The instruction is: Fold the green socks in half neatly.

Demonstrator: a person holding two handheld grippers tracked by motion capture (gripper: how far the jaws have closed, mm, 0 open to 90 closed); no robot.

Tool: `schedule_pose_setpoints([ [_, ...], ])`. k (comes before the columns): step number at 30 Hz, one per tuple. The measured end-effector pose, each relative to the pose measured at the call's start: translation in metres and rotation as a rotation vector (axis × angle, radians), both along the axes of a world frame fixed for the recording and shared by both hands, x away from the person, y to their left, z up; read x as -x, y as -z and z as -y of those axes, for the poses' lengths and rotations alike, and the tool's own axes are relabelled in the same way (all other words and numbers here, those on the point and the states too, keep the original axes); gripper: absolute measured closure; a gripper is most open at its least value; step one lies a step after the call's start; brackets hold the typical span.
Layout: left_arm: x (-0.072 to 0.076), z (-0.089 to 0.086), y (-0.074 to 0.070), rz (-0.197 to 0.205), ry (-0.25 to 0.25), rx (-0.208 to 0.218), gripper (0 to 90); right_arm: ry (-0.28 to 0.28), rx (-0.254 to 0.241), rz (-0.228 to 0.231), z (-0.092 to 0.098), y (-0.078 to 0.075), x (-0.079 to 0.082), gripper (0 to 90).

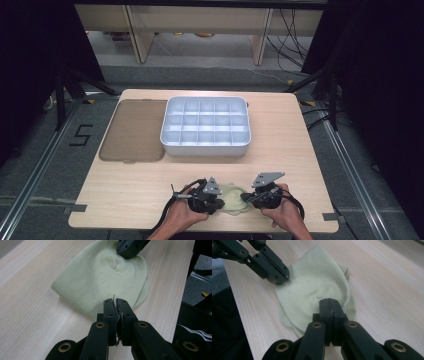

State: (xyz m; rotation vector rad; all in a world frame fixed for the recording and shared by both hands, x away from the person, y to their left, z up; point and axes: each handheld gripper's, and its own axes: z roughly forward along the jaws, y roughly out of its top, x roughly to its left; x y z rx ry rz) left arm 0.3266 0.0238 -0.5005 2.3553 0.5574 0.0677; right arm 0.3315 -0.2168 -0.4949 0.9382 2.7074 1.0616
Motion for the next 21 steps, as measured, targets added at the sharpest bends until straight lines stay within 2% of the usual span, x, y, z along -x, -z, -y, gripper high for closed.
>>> schedule_pose_setpoints([
  [3,0.0,0.0,0.0,0.0,0.0,-0.003,86.5,0.01,0.008,-0.005,0.003,0.001,-0.001,90.0],
  [4,0.002,0.001,0.001,-0.005,-0.025,0.023,86.5,0.022,-0.007,0.003,0.003,0.002,-0.001,90.0],
  [5,0.004,0.003,0.001,-0.011,-0.046,0.044,86.5,0.029,-0.009,-0.013,0.003,0.003,0.0,90.0],
  [6,0.001,0.0,-0.002,0.011,0.006,-0.012,86.0,0.02,-0.004,0.006,0.003,0.001,0.001,90.0],
  [7,0.001,0.0,-0.002,0.011,0.006,-0.012,85.4,0.02,-0.004,0.006,0.003,0.001,0.001,90.0],
  [8,0.002,0.001,-0.003,-0.001,-0.024,0.022,85.4,0.01,0.0,0.006,0.003,-0.002,0.001,90.0],
  [9,-0.001,-0.002,-0.007,0.016,-0.007,0.006,84.8,0.005,-0.007,0.028,0.002,-0.008,0.001,90.0],
  [10,-0.003,-0.002,-0.01,0.02,-0.023,0.025,84.8,0.005,-0.007,0.028,0.002,-0.008,0.001,90.0],
  [12,-0.01,-0.003,-0.015,0.031,-0.082,0.072,84.5,0.0,-0.035,0.07,-0.002,-0.015,-0.001,90.0],
  [16,-0.02,-0.003,-0.015,0.042,-0.1,0.068,84.6,0.012,-0.034,0.078,-0.007,-0.02,-0.005,90.0],
  [17,-0.022,-0.001,-0.013,0.035,-0.119,0.075,84.6,0.006,-0.032,0.089,-0.009,-0.02,-0.008,90.0],
  [18,-0.025,-0.001,-0.013,0.039,-0.115,0.06,84.6,0.007,-0.029,0.091,-0.011,-0.019,-0.01,90.0],
  [21,-0.032,0.0,-0.008,0.028,-0.126,0.049,84.7,0.002,-0.009,0.1,-0.015,-0.015,-0.019,90.0],
])
